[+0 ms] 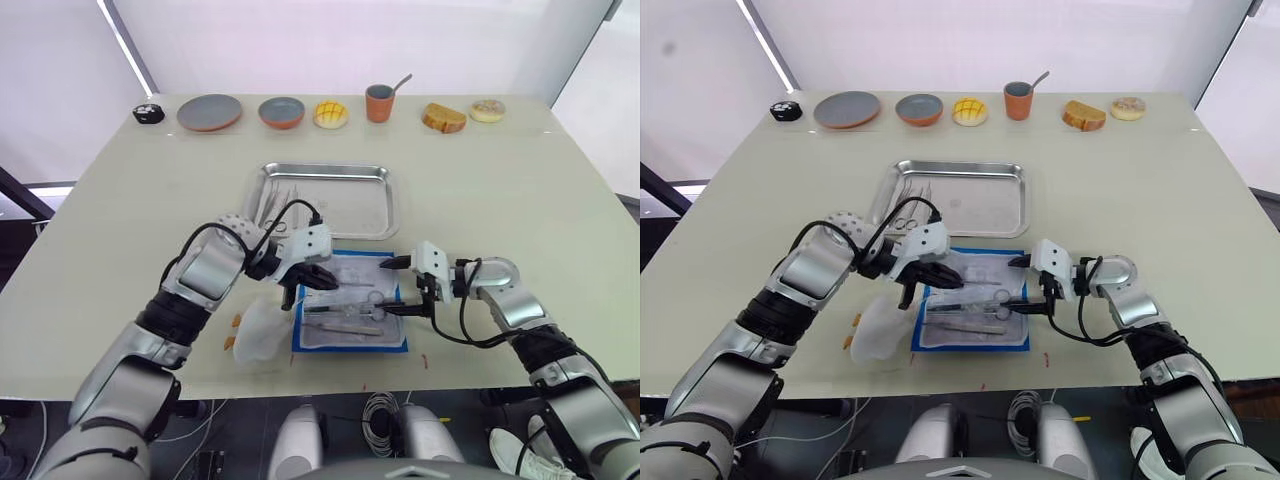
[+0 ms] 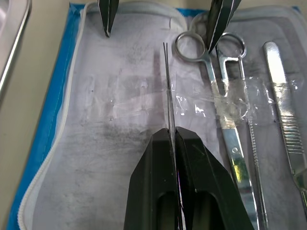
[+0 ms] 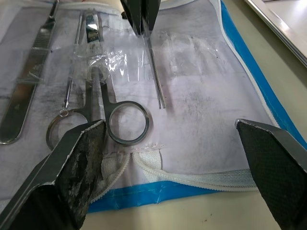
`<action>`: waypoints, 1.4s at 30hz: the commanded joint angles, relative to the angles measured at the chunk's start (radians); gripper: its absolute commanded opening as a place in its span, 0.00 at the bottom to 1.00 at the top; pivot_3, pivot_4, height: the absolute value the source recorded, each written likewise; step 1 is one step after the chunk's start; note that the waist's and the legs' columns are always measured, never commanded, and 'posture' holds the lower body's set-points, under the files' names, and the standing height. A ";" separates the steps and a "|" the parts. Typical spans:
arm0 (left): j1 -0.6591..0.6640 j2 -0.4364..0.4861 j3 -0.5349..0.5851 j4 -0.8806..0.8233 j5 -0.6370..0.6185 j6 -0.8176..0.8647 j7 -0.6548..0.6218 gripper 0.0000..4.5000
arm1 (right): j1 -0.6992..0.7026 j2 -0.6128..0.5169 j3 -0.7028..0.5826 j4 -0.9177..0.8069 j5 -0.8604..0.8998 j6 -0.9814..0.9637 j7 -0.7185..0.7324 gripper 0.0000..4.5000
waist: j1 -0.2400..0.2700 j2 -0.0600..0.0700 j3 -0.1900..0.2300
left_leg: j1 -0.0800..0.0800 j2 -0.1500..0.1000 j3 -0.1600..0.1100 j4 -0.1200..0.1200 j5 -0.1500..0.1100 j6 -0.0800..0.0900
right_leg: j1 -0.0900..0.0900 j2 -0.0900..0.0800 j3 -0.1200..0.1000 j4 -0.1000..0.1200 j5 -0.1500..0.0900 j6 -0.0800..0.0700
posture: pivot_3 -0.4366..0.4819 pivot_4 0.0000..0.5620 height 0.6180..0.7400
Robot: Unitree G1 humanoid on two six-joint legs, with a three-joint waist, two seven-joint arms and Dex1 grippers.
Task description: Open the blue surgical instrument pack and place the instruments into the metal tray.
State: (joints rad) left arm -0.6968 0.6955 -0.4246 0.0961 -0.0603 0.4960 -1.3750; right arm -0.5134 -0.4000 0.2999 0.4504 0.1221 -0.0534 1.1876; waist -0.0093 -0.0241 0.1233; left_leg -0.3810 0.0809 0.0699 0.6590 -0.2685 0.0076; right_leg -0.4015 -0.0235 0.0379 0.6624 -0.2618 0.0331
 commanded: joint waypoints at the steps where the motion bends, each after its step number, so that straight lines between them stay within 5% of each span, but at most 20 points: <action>1: -0.051 0.036 -0.005 -0.030 0.008 0.029 -0.045 0.00 | 0.057 -0.018 0.089 0.091 -0.123 0.051 -0.027 1.00 | -0.002 0.000 0.000 | 0.000 0.000 0.000 0.000 0.000 0.000 | 0.000 0.000 0.000 0.000 0.000 0.000 | 0.48 0.27 1.00; 14: -0.024 0.183 0.045 -0.077 -0.026 0.056 -0.121 0.00 | 0.080 -0.023 0.092 0.075 -0.118 0.063 -0.035 1.00 | -0.003 0.000 0.000 | 0.001 0.001 0.000 -0.001 0.000 0.000 | 0.000 0.001 0.001 0.000 0.000 0.000 | 0.48 0.27 1.00; 24: 0.108 0.284 0.270 -0.154 -0.166 0.110 -0.054 0.00 | 0.068 -0.020 0.094 0.095 -0.113 0.057 -0.024 1.00 | -0.003 -0.001 -0.001 | 0.001 0.002 0.001 -0.002 0.000 0.000 | 0.000 0.001 0.002 0.000 -0.002 -0.003 | 0.48 0.27 1.00; 30: 0.093 0.174 0.385 -0.149 -0.176 0.230 0.208 0.00 | 0.045 -0.017 0.094 0.117 -0.113 0.050 -0.011 1.00 | -0.002 -0.002 -0.001 | 0.002 0.002 0.001 -0.002 0.000 0.000 | 0.000 0.001 0.002 0.000 -0.001 -0.001 | 0.48 0.27 1.00; 38: -0.071 -0.212 0.510 -0.080 -0.114 0.481 0.813 0.00 | 0.021 -0.026 0.090 0.138 -0.110 0.039 0.005 1.00 | -0.001 -0.004 -0.003 | 0.001 0.002 0.000 -0.001 0.000 0.000 | 0.001 0.005 0.006 0.000 0.000 0.000 | 0.48 0.27 1.00; 42: -0.121 -0.325 0.520 -0.048 -0.085 0.549 0.979 0.00 | 0.021 -0.032 0.091 0.135 -0.108 0.038 0.010 1.00 | -0.003 -0.004 -0.003 | 0.001 0.002 0.000 -0.001 0.000 0.000 | 0.001 0.005 0.007 0.000 0.000 0.000 | 0.48 0.27 1.00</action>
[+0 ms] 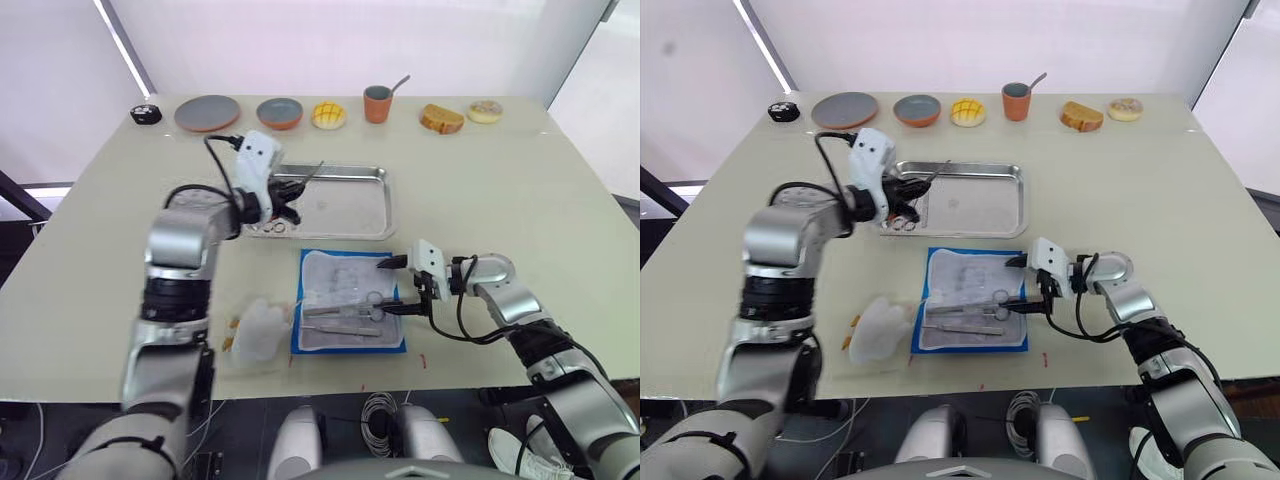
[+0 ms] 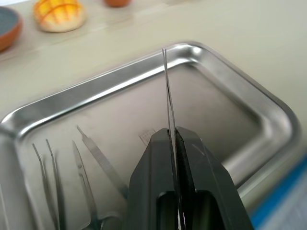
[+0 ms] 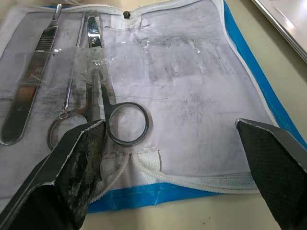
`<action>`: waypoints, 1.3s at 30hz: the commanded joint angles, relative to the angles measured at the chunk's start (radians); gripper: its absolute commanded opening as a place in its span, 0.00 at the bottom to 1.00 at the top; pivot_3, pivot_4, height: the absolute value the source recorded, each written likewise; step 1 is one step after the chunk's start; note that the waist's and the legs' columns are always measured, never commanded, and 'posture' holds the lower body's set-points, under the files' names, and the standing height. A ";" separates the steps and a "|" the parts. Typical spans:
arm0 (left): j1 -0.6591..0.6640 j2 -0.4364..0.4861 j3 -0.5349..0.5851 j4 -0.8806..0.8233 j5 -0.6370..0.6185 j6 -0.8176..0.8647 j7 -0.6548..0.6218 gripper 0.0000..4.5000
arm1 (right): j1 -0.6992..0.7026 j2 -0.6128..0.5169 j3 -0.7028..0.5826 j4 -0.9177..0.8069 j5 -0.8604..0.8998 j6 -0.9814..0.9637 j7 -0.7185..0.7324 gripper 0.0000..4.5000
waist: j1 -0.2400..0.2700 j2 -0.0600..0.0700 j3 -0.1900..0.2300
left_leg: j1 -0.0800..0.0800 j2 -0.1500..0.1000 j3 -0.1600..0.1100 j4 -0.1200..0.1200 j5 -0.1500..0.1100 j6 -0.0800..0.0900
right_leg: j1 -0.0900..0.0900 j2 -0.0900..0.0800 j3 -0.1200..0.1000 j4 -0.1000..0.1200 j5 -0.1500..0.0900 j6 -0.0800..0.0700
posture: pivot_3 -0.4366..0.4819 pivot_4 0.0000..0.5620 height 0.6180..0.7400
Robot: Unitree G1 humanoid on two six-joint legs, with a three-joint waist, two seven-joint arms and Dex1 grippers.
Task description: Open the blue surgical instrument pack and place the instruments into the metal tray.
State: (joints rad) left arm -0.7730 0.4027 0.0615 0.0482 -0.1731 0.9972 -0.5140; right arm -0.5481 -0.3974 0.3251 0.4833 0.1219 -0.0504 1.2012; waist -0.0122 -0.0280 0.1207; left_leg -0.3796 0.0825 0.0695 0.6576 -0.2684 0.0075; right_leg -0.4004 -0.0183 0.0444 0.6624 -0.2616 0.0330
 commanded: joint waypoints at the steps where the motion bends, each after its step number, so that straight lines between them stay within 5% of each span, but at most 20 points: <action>1: -0.055 -0.057 0.034 0.016 0.034 0.058 0.152 0.00 | 0.055 -0.036 0.066 0.102 -0.107 0.036 -0.003 1.00 | 0.000 0.000 0.000 | 0.000 0.000 0.000 0.000 0.000 0.000 | 0.000 0.000 0.000 0.000 0.000 0.000 | 0.48 0.27 1.00; 10: -0.079 -0.190 0.062 0.217 0.070 -0.035 0.364 0.00 | 0.054 -0.050 0.059 0.097 -0.103 0.039 -0.001 1.00 | 0.002 0.001 0.000 | 0.000 -0.002 -0.002 0.000 0.000 0.000 | 0.002 0.000 0.001 -0.001 0.000 0.000 | 0.48 0.27 1.00; 28: -0.104 -0.225 0.052 0.377 0.073 -0.147 0.436 0.00 | 0.073 -0.059 0.054 0.073 -0.096 0.053 -0.008 1.00 | 0.003 0.001 0.000 | -0.001 -0.003 -0.004 0.000 0.000 0.000 | 0.003 0.000 0.001 -0.001 0.000 0.000 | 0.48 0.27 1.00; 33: -0.091 -0.227 0.060 0.334 0.056 -0.118 0.429 0.41 | 0.073 -0.061 0.054 0.071 -0.096 0.055 -0.007 1.00 | 0.004 0.001 0.000 | -0.001 -0.003 -0.005 0.000 0.000 0.000 | 0.003 0.000 0.001 -0.001 0.000 0.001 | 0.48 0.27 1.00; 39: -0.041 -0.223 0.070 0.142 -0.007 -0.052 0.379 0.41 | 0.066 -0.057 0.056 0.080 -0.097 0.051 -0.008 1.00 | 0.003 0.001 0.000 | -0.001 -0.003 -0.005 0.000 0.000 -0.001 | 0.003 0.000 0.001 -0.001 0.000 0.001 | 0.48 0.27 1.00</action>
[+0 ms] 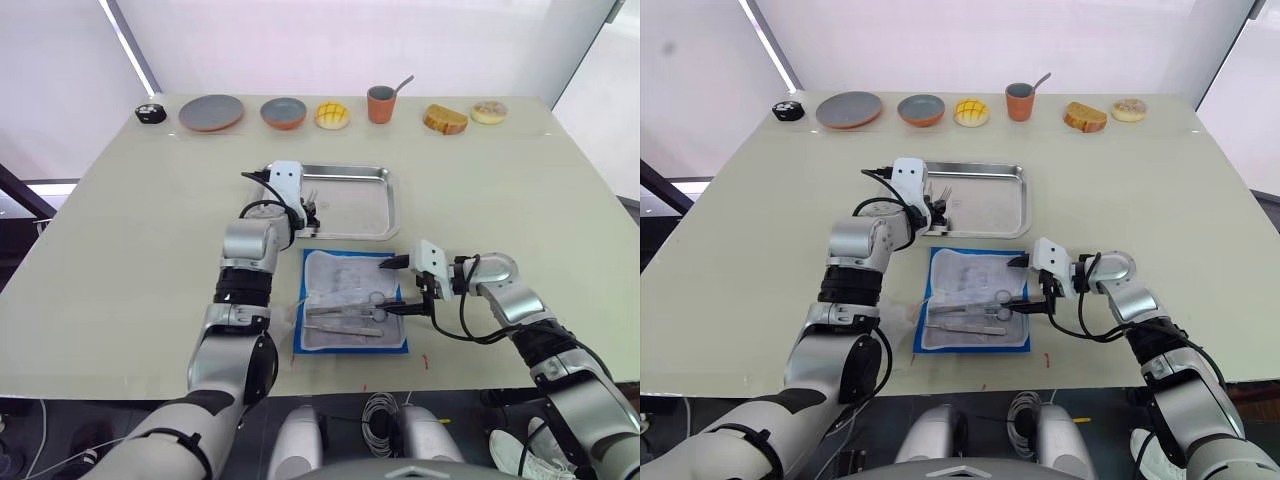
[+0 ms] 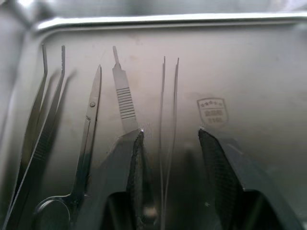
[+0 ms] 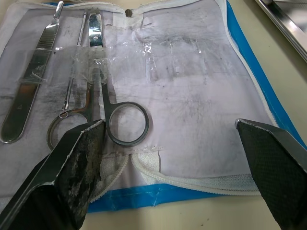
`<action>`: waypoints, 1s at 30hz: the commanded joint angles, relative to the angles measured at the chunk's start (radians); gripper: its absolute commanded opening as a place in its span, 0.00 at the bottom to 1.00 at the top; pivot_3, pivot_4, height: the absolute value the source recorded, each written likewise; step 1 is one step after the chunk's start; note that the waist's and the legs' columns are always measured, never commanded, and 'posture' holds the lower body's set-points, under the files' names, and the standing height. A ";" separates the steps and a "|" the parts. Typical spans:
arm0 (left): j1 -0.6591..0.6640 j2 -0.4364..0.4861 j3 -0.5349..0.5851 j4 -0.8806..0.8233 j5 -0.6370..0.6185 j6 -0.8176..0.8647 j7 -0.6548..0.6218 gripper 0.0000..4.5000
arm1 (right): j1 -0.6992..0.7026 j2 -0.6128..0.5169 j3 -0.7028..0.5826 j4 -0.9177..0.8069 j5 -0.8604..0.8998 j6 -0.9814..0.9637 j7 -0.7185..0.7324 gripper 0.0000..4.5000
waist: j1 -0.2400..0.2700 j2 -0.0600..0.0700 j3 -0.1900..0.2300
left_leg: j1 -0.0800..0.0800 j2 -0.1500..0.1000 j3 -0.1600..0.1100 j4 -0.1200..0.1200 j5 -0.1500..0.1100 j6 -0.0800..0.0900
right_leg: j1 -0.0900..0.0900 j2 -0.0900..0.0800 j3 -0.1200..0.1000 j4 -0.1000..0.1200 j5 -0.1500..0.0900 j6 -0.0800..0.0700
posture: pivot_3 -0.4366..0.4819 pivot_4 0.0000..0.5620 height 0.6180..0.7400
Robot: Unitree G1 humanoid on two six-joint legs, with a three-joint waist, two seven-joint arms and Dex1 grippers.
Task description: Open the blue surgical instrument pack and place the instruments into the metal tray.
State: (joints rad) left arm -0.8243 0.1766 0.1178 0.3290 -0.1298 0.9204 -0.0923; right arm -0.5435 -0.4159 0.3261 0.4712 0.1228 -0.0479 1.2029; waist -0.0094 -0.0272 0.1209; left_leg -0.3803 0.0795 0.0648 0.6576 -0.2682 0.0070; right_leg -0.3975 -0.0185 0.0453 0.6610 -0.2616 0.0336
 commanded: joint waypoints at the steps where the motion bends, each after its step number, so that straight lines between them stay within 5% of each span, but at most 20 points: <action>1: 0.021 0.004 0.013 -0.176 -0.069 0.027 -0.065 0.41 | 0.060 -0.038 0.055 0.093 -0.098 0.048 -0.010 1.00 | 0.000 0.000 0.000 | 0.000 0.000 0.000 0.000 0.000 0.000 | 0.000 0.000 0.000 0.000 0.000 0.000 | 0.48 0.27 1.00; 8: 0.286 0.149 -0.105 -0.562 -0.247 -0.172 -0.529 0.41 | 0.049 -0.035 0.051 0.109 -0.094 0.035 -0.006 1.00 | -0.004 0.003 0.000 | 0.000 0.000 -0.002 0.000 0.000 0.000 | 0.001 0.000 0.000 0.000 0.000 0.000 | 0.48 0.27 1.00; 15: 0.496 0.355 0.005 -0.661 -0.484 -0.272 -0.946 0.41 | 0.047 -0.030 0.041 0.118 -0.086 0.031 -0.012 1.00 | -0.003 0.004 0.000 | 0.001 0.000 -0.001 -0.002 0.002 -0.003 | 0.001 0.000 0.001 -0.001 -0.001 0.000 | 0.48 0.27 1.00; 19: 0.600 0.502 0.087 -0.621 -0.559 -0.316 -1.156 0.68 | 0.051 -0.030 0.037 0.117 -0.083 0.028 -0.015 1.00 | -0.005 0.004 0.001 | 0.001 0.000 -0.002 -0.004 0.002 -0.003 | 0.001 0.000 0.001 -0.001 -0.001 -0.001 | 0.48 0.27 1.00; 22: 0.675 0.600 0.146 -0.548 -0.558 -0.382 -1.276 0.99 | 0.054 -0.032 0.033 0.116 -0.082 0.026 -0.015 1.00 | -0.003 0.004 0.001 | 0.002 0.000 -0.002 -0.004 0.002 -0.003 | 0.001 0.000 0.001 -0.001 -0.004 -0.005 | 0.48 0.27 1.00; 30: 0.767 0.734 0.239 -0.383 -0.540 -0.512 -1.424 0.99 | 0.055 -0.045 0.018 0.115 -0.074 0.020 -0.003 1.00 | 0.001 0.005 0.001 | 0.001 0.000 -0.002 -0.004 0.002 -0.003 | 0.001 -0.001 0.000 -0.002 -0.004 -0.006 | 0.48 0.27 1.00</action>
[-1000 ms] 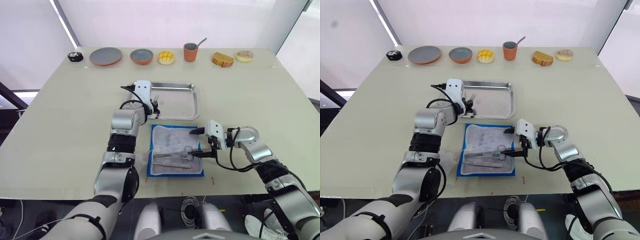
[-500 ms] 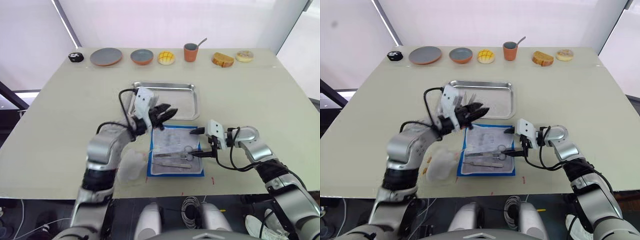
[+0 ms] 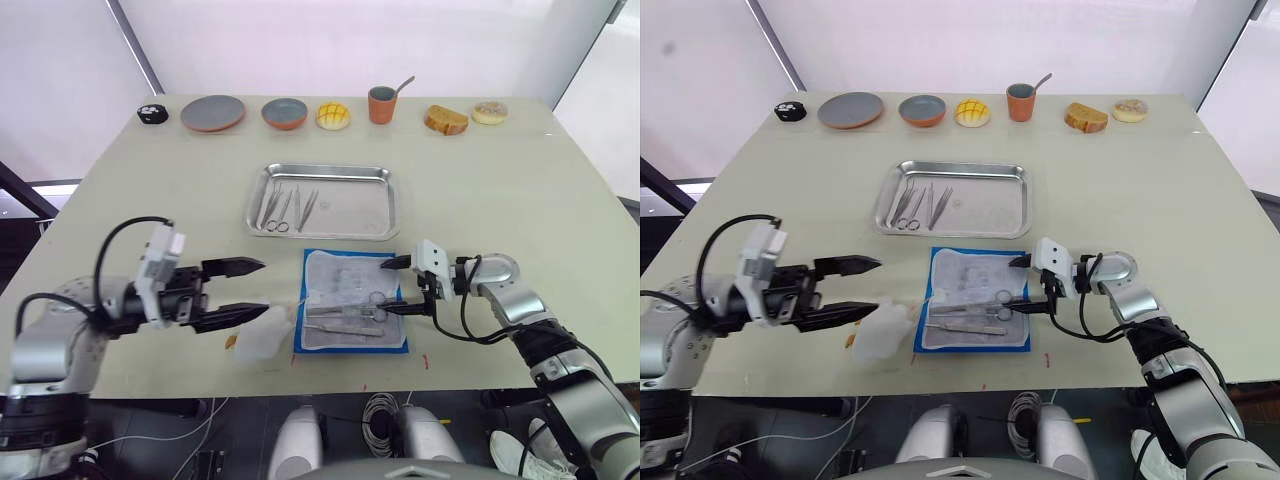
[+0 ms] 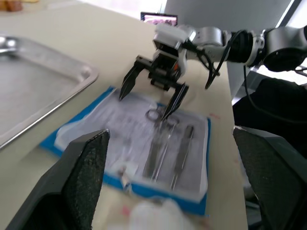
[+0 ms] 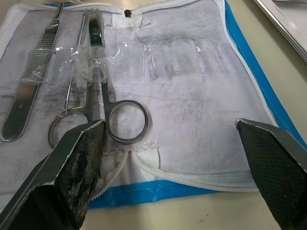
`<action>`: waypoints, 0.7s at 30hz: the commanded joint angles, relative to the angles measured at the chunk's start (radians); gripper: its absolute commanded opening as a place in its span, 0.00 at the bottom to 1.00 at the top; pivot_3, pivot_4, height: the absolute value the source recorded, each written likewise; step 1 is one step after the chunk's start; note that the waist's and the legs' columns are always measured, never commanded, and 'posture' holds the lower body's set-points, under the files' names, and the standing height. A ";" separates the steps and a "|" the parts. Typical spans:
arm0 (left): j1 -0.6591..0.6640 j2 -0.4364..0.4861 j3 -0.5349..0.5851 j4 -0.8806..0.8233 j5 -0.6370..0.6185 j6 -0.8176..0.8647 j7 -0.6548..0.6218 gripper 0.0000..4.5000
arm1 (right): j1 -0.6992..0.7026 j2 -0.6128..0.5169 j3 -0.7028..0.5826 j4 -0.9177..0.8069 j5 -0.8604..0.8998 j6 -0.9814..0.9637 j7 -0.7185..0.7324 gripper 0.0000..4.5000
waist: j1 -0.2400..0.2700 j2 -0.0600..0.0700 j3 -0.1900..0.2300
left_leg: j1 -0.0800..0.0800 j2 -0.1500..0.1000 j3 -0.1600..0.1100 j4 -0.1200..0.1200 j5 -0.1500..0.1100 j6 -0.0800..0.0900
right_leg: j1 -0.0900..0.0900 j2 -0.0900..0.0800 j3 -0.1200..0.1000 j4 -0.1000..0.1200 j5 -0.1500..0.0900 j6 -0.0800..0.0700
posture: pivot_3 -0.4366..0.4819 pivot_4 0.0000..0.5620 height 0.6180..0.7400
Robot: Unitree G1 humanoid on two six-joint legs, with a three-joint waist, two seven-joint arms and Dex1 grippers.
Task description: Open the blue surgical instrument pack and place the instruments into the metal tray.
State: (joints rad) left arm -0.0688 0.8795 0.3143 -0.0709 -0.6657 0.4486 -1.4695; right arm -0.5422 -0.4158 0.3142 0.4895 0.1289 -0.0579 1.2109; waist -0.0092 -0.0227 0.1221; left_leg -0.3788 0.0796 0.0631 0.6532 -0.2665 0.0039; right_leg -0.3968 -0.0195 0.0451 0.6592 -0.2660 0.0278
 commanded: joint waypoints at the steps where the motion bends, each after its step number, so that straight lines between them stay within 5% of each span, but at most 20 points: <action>1: 0.021 0.046 0.049 0.036 -0.001 -0.051 -0.065 0.99 | 0.054 -0.046 0.025 0.097 -0.076 0.026 -0.010 1.00 | 0.001 0.000 0.000 | 0.000 0.000 0.000 0.000 0.000 0.000 | 0.000 0.000 0.000 0.000 0.000 0.000 | 0.48 0.27 1.00; 8: 0.004 0.093 0.023 0.107 0.025 -0.129 -0.132 0.99 | 0.050 -0.052 0.001 0.096 -0.061 0.014 0.000 1.00 | 0.006 0.000 0.001 | -0.001 0.000 0.001 0.000 0.000 0.000 | -0.002 0.000 0.000 0.000 0.000 0.000 | 0.48 0.27 1.00; 21: -0.315 -0.131 -0.307 0.172 0.186 -0.215 -0.034 0.99 | 0.071 -0.053 -0.111 -0.044 0.078 0.041 0.050 1.00 | 0.024 0.001 0.006 | -0.006 -0.001 0.003 0.000 0.000 0.000 | -0.006 0.001 0.002 0.000 0.001 0.001 | 0.48 0.27 1.00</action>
State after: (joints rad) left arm -0.3555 0.7678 0.0380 0.0841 -0.5079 0.2647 -1.5096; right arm -0.4916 -0.4436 0.2245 0.4523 0.1957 -0.0545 1.2576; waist 0.0146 -0.0221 0.1277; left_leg -0.3852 0.0790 0.0660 0.6535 -0.2664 0.0040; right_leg -0.4030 -0.0188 0.0477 0.6597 -0.2646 0.0301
